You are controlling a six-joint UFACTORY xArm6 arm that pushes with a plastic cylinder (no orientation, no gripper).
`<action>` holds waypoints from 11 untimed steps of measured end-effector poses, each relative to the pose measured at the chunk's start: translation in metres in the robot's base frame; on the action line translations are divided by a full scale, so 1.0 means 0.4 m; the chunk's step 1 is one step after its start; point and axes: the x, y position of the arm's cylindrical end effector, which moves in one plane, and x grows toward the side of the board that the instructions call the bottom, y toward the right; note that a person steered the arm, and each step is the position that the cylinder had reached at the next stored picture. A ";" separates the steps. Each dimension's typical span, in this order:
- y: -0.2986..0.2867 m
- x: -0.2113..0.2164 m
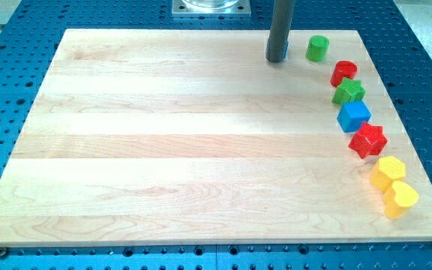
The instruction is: Slide the blue triangle close to the green circle
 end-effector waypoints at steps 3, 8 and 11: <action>-0.074 -0.097; -0.078 0.068; 0.054 0.026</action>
